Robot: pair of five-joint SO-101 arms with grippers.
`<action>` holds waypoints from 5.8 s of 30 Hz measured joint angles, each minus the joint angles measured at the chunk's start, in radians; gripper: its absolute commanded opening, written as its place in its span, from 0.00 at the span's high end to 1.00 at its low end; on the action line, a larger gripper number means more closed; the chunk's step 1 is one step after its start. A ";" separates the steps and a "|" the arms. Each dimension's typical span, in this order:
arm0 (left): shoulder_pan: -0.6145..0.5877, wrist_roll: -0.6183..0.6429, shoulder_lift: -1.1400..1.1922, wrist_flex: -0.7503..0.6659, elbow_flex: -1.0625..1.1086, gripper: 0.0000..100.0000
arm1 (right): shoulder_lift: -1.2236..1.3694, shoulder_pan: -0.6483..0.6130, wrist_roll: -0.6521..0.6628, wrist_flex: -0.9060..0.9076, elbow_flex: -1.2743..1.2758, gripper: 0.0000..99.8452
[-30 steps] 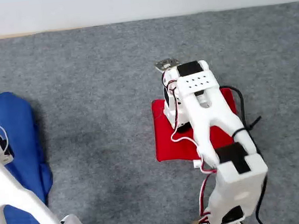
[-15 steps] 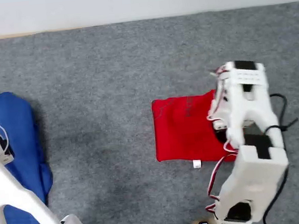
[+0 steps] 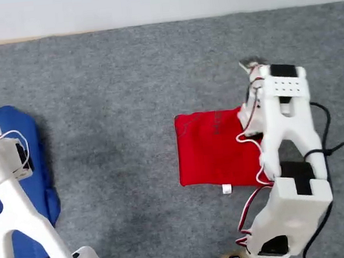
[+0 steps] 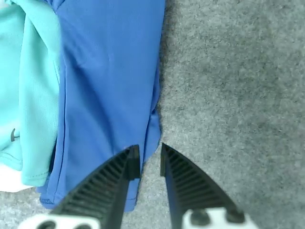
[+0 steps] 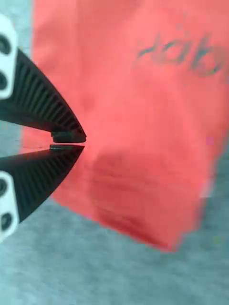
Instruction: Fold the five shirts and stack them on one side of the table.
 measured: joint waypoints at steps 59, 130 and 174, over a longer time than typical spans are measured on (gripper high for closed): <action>0.000 0.000 0.000 0.000 0.000 0.91 | 0.241 -0.275 -0.098 0.282 -0.483 0.99; 0.005 0.000 0.000 0.000 0.000 0.91 | 0.163 -0.373 -0.176 0.282 -0.500 0.99; 0.005 0.000 0.000 0.000 0.000 0.91 | 0.181 -0.061 -0.384 -0.038 0.041 0.67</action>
